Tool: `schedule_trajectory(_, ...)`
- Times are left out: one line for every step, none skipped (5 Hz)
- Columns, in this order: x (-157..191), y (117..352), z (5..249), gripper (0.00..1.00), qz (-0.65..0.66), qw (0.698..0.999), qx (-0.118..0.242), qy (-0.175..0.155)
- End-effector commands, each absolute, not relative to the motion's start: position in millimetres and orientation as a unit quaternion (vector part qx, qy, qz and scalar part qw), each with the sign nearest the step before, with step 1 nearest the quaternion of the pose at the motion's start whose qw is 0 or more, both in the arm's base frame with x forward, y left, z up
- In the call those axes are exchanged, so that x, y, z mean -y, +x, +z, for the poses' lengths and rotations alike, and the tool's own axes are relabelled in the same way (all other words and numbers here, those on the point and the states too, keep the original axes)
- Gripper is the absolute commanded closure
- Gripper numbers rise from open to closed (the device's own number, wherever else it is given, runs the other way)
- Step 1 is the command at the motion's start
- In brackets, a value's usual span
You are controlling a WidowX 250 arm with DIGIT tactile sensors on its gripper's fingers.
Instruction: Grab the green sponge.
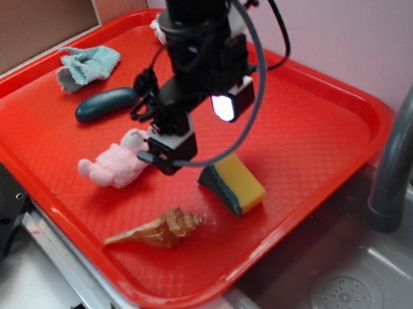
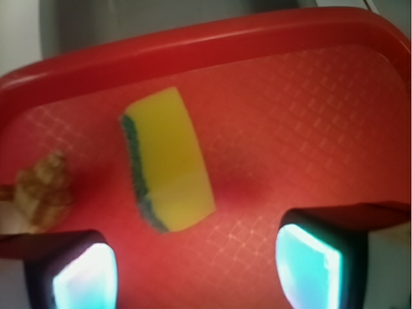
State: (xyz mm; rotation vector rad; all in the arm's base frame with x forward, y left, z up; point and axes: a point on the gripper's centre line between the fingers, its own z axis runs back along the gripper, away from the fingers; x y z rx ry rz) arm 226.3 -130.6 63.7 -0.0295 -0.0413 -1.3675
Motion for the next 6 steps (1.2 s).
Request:
schedule_trajectory(145.7, 216.6, 58.6, 0.0, -0.657, 0.753, 0.023, 0.002)
schedule_trajectory(143.0, 216.1, 49.0, 0.0, -0.656, 0.755, 0.007, 0.006)
schedule_trajectory(142.7, 218.3, 41.7, 0.0, -0.649, 0.761, -0.006, 0.011)
schedule_trajectory(148.7, 217.8, 35.6, 0.32, -0.669, 0.743, -0.01, 0.0)
schedule_trajectory(153.4, 215.7, 35.1, 1.0, -0.677, 0.736, -0.008, -0.003)
schedule_trajectory(153.0, 217.0, 35.9, 1.0, -0.678, 0.735, -0.005, -0.007)
